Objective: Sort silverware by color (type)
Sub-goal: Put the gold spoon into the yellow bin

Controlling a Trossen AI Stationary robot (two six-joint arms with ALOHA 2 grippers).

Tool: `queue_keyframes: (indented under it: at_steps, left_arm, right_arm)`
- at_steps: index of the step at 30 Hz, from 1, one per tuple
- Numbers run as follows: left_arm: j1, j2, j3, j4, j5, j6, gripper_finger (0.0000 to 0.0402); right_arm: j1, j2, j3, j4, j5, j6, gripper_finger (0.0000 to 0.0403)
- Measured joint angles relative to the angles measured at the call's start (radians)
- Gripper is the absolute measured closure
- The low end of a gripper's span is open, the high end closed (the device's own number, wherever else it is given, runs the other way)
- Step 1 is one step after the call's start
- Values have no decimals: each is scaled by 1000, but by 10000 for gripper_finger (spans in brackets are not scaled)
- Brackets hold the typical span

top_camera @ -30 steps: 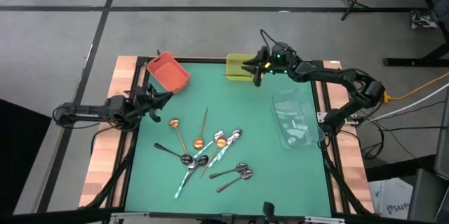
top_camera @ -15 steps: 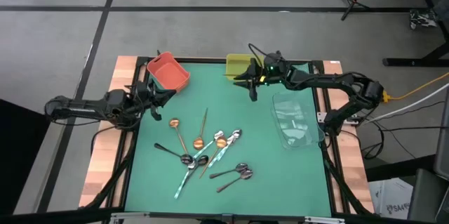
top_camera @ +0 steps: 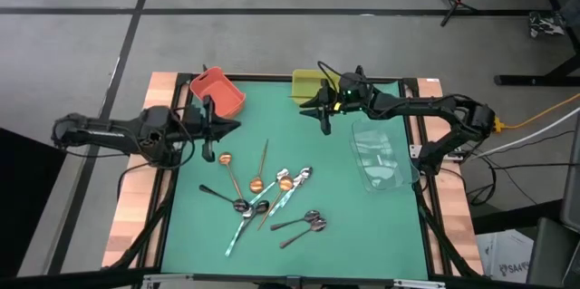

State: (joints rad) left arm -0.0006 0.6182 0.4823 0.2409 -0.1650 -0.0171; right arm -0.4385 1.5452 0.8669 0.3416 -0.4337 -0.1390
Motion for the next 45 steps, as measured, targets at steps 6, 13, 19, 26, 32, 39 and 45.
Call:
queue_keyframes:
  at_steps: [6,13,19,26,32,39,45]
  left_arm:
    - [0,96,65,-1,0,3,374]
    - [11,208,116,0,-4,4,296]
    - [50,290,161,4,-75,2,264]
    - [105,375,234,8,-3,3,263]
    - [164,442,290,2,210,25,263]
    - [235,522,326,-14,478,127,263]
    - [289,621,326,-60,645,189,262]
  right_arm:
    - [0,0,0,0,4,0,306]
    - [0,0,0,0,4,0,306]
    - [0,0,0,0,4,0,306]
    - [0,0,0,0,4,0,306]
    - [0,0,0,0,3,0,306]
    - [0,-43,0,-8,3,0,306]
    - [0,-88,0,-35,3,1,306]
